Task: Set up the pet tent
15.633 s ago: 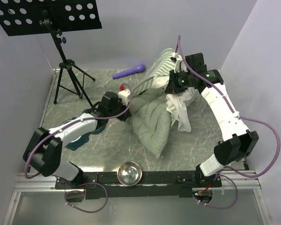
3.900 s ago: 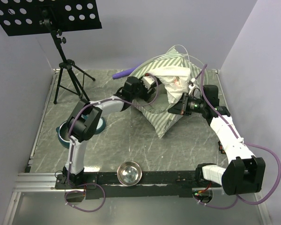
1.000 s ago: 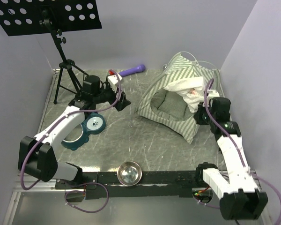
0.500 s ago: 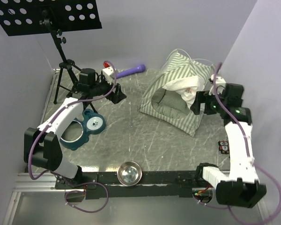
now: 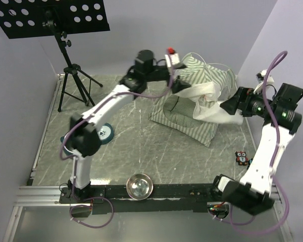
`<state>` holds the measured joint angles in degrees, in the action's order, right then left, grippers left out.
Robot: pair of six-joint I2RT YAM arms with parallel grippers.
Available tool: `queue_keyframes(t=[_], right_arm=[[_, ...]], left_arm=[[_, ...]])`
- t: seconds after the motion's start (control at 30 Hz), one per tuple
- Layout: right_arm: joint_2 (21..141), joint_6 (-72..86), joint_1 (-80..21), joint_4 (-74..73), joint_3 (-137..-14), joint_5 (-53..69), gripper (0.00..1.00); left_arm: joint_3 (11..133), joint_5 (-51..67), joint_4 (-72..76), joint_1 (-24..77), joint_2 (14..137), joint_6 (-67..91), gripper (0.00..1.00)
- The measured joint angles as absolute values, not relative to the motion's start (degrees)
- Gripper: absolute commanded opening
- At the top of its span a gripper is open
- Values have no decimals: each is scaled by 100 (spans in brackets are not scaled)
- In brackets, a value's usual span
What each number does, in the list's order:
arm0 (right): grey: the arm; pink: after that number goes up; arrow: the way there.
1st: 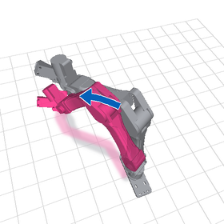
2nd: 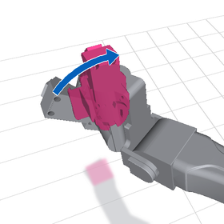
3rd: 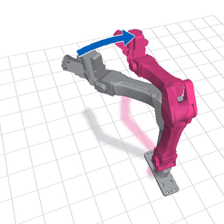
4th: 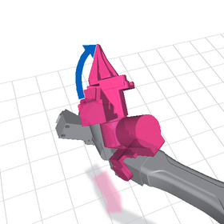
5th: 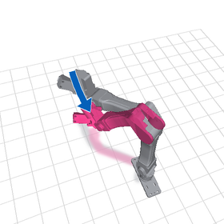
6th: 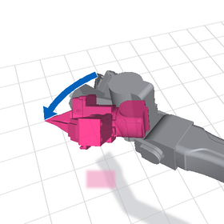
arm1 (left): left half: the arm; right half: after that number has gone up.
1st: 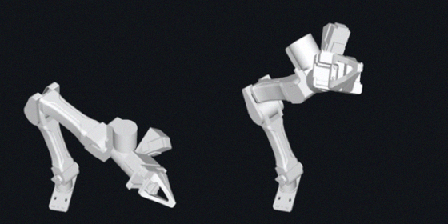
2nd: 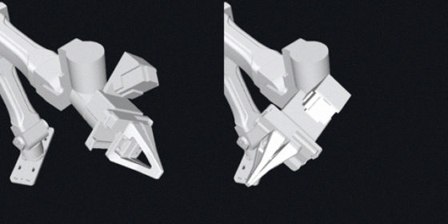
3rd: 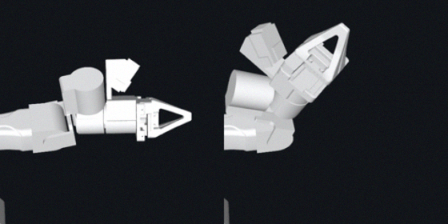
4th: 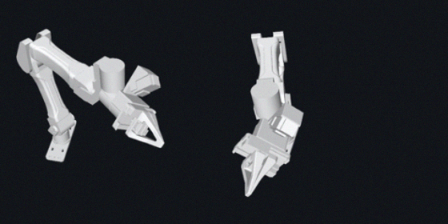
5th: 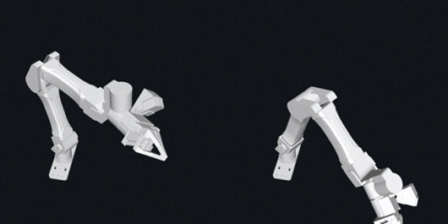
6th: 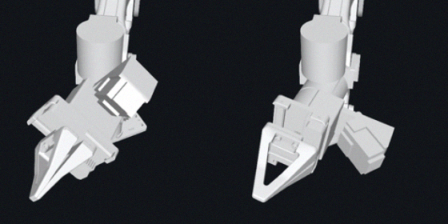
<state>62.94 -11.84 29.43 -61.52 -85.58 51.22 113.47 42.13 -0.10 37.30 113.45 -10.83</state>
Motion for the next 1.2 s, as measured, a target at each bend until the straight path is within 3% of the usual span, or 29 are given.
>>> queue_keyframes(t=[0.1,0.2,0.23,0.33,0.4,0.5,0.57,0.6,0.7,0.73,0.77,0.83,0.87,0.9,1.0,1.2], right_arm=[[6657,-1186,3249,-6316,-8512,5321,100],[6624,-1184,3409,-6501,-8416,5376,100],[6554,-1184,3428,-6536,-8416,5391,100],[6318,-1166,3439,-6554,-8427,5454,100],[6219,-1160,3439,-6567,-8455,5483,100],[6206,-1157,3441,-6571,-8508,5553,100],[6250,-1157,3441,-6576,-8508,5607,100],[6272,-1149,3444,-6567,-8506,5634,100],[6285,-1142,3446,-6549,-8458,5693,100],[6285,-1144,3446,-6536,-8433,5721,100],[6287,-1144,3444,-6536,-8420,5745,100],[6305,-1168,3444,-6528,-8407,5808,100],[6313,-1194,3439,-6525,-8403,5824,99],[6316,-1243,3422,-6528,-8392,5835,99],[6278,-1385,3232,-6504,-8243,5819,99],[6025,-1621,1920,-6331,-7393,5542,98]], left_arm=[[12007,4209,344,4066,12044,-998,92],[12099,4228,591,4270,12449,-899,83],[12101,4230,598,4307,12527,-897,77],[12121,4261,425,4442,12702,-1033,39],[12079,4287,340,4495,12704,-1098,21],[11096,4355,792,4560,12178,-1140,24],[10250,4364,1074,4593,11664,-1194,37],[9660,4329,1247,4615,11264,-1267,38],[8785,4281,1363,4644,10431,-1542,17],[8576,4289,1319,4650,10136,-1699,15],[8466,4318,1199,4654,9911,-1872,17],[8405,4438,423,4657,9459,-2746,38],[8390,4491,-126,4654,9266,-3306,55],[8348,4504,-587,4654,9118,-3710,65],[7832,4515,-1900,4556,8621,-4611,85],[6285,4311,-3306,3476,7317,-4766,92]])
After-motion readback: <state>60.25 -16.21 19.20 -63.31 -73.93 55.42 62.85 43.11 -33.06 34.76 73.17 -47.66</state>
